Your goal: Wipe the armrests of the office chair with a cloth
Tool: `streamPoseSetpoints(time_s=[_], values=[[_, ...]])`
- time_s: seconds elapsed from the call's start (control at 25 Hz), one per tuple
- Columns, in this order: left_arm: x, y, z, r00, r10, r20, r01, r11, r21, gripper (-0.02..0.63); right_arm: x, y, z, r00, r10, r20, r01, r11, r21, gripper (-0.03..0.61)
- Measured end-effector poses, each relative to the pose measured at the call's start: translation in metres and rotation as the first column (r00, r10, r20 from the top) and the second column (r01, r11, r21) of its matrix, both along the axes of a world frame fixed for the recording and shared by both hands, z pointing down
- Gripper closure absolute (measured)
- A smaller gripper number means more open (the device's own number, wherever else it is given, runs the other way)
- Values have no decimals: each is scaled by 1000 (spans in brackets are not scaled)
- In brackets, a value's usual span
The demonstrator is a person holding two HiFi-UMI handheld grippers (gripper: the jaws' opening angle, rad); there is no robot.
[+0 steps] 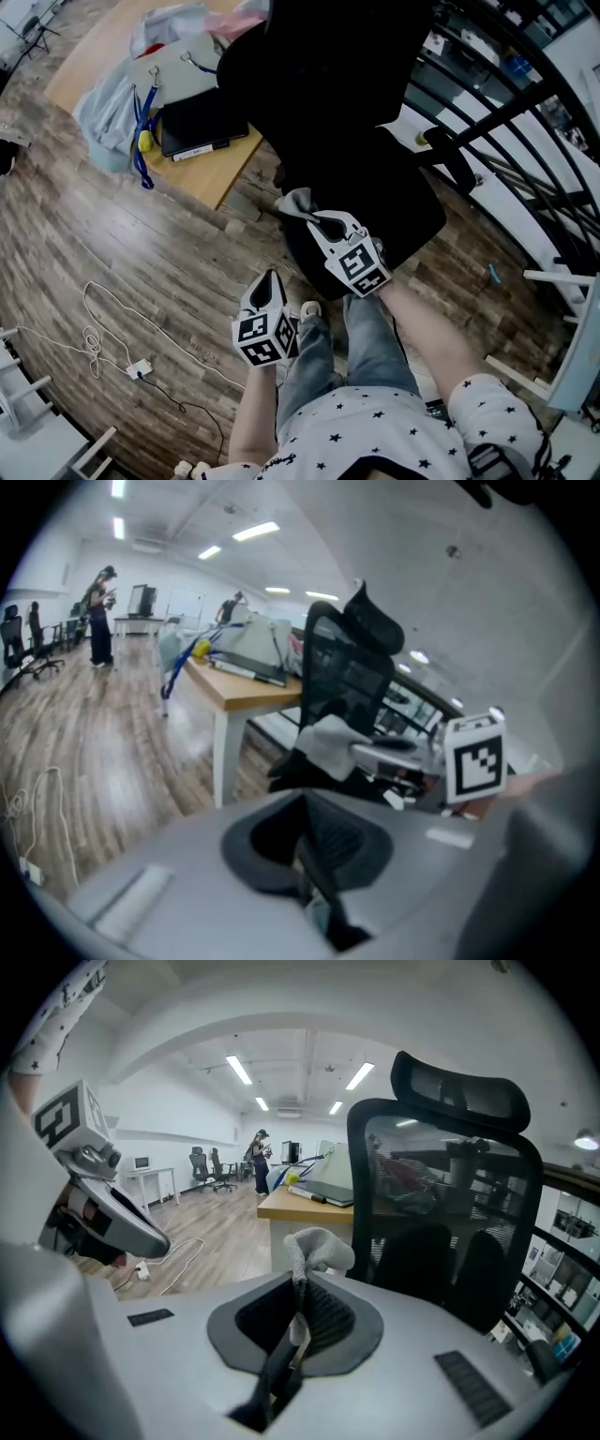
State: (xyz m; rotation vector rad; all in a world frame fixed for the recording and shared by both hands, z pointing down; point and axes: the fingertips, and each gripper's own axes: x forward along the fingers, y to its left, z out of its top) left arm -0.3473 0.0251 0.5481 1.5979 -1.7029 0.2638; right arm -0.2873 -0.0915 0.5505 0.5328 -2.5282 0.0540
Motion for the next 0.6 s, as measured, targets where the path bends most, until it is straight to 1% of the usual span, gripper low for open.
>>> streamPoseSetpoints(time_s=[0.16, 0.4, 0.6], values=[[-6, -3, 13, 1000, -26, -7, 26, 1000, -15, 609, -11, -6, 23, 998, -31, -51, 31, 1000, -4, 551], [-10, -3, 26, 999, -40, -8, 39, 999, -35, 609, -26, -4, 55, 992, -78, -97, 76, 997, -24, 551], [-7, 0, 34, 999, -46, -18, 45, 998, -50, 609, -29, 4, 79, 982, -119, -146, 115, 993, -35, 551]])
